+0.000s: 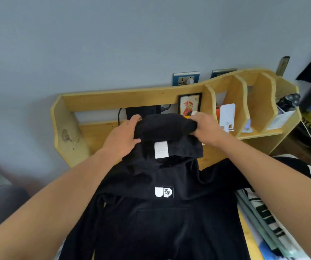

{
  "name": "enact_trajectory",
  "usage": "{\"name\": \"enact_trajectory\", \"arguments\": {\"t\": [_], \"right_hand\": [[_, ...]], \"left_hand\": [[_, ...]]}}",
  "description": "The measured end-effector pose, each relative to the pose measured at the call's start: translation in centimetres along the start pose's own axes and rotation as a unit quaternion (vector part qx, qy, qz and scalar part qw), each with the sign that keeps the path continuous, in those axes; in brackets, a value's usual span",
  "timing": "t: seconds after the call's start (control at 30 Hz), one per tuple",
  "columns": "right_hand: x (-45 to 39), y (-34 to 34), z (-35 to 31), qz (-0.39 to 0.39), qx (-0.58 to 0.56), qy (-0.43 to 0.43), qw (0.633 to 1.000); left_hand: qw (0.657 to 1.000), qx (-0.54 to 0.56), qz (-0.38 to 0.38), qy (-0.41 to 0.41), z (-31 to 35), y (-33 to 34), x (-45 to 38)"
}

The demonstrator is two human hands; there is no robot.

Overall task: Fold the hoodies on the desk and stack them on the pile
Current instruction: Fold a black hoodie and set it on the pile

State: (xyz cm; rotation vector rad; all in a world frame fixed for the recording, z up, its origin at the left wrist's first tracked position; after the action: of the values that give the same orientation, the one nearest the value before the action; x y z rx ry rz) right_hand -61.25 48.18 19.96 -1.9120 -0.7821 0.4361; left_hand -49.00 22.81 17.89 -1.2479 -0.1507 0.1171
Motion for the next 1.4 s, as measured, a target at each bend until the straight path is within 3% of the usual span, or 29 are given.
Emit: {"name": "enact_trajectory", "arguments": {"t": [0.07, 0.13, 0.2, 0.23, 0.27, 0.33, 0.37, 0.5, 0.63, 0.7, 0.8, 0.87, 0.9, 1.0, 1.07, 1.13, 1.17, 1.2, 1.27, 1.3, 1.4], "right_hand": [[0.2, 0.5, 0.1, -0.028, -0.038, -0.015, 0.999], [0.3, 0.6, 0.0, -0.051, -0.082, -0.011, 0.995], [0.1, 0.2, 0.7, -0.05, -0.12, 0.012, 0.991], [0.2, -0.1, 1.2, -0.049, -0.135, 0.028, 0.989], [0.2, -0.3, 1.9, -0.052, -0.136, 0.042, 0.988], [0.3, -0.2, 2.8, -0.067, -0.101, 0.053, 0.991], [0.4, 0.1, 3.2, -0.075, -0.089, 0.052, 0.992], [1.1, 1.1, 4.3, -0.093, -0.083, 0.032, 0.992], [1.7, 2.9, 4.8, -0.127, 0.0, 0.008, 0.992], [1.6, 3.4, 4.1, -0.071, 0.097, -0.018, 0.993], [3.3, 4.6, 3.0, 0.024, 0.179, -0.085, 0.98], [7.2, 7.7, 3.3, 0.017, 0.18, -0.123, 0.976], [10.0, 10.2, 3.6, -0.027, 0.182, -0.138, 0.973], [19.4, 18.6, 5.5, -0.302, 0.173, -0.122, 0.929], [22.9, 21.6, 6.8, -0.371, 0.13, -0.086, 0.915], [22.1, 22.5, 7.4, -0.286, 0.061, -0.026, 0.956], [20.8, 22.5, 7.9, -0.22, -0.004, 0.053, 0.974], [19.3, 22.7, 8.7, -0.164, -0.065, 0.151, 0.973], [16.2, 23.5, 9.9, -0.142, -0.176, 0.324, 0.919], [15.0, 24.1, 10.0, -0.166, -0.232, 0.378, 0.881], [12.8, 25.4, 9.3, -0.187, -0.381, 0.446, 0.788]], "left_hand": [[0.995, 0.037, 0.055, -0.07, -1.4, 0.7, -0.2], [0.975, 0.177, 0.08, -0.107, -2.3, 1.8, 0.0], [0.896, 0.423, 0.065, -0.117, -2.3, 2.9, 0.4], [0.868, 0.481, 0.045, -0.115, -2.1, 3.3, 0.6], [0.876, 0.471, 0.019, -0.101, -1.9, 3.6, 0.8], [0.95, 0.303, -0.039, -0.066, -1.8, 3.9, 1.3], [0.97, 0.231, -0.061, -0.049, -1.9, 4.1, 1.5], [0.979, 0.126, -0.158, 0.016, -2.2, 4.8, 2.1], [0.994, -0.044, -0.087, 0.039, -2.2, 5.6, 1.9], [0.995, -0.093, -0.038, 0.017, -2.0, 5.1, 1.1], [0.998, -0.034, 0.056, 0.002, -2.4, 4.8, 1.4], [0.997, -0.046, 0.044, 0.038, -3.7, 7.3, 4.4], [0.996, -0.063, 0.017, 0.068, -4.7, 9.6, 7.0], [0.964, -0.124, -0.158, 0.174, -8.6, 18.0, 16.3], [0.94, -0.114, -0.253, 0.197, -10.6, 21.5, 19.9], [0.965, 0.01, -0.254, 0.068, -11.1, 22.6, 19.7], [0.965, 0.1, -0.236, -0.045, -10.8, 22.6, 18.7], [0.945, 0.185, -0.219, -0.157, -10.4, 22.8, 17.5], [0.856, 0.336, -0.223, -0.322, -9.4, 23.9, 15.1], [0.819, 0.385, -0.233, -0.354, -8.7, 24.5, 14.1], [0.77, 0.441, -0.262, -0.38, -7.1, 26.0, 12.6]]}}
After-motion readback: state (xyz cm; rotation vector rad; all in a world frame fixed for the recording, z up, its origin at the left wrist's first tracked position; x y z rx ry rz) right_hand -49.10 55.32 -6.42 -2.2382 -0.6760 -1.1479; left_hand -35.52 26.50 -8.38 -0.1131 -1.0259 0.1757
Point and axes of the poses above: each hand's wrist, its own x-axis away from the middle knuckle, its own y-axis out of the palm, z = x × y, the point moved 3 cm from there along -x, towards the middle knuckle, and after that the axes turned 14 degrees about -z, right-handed, at the moved point
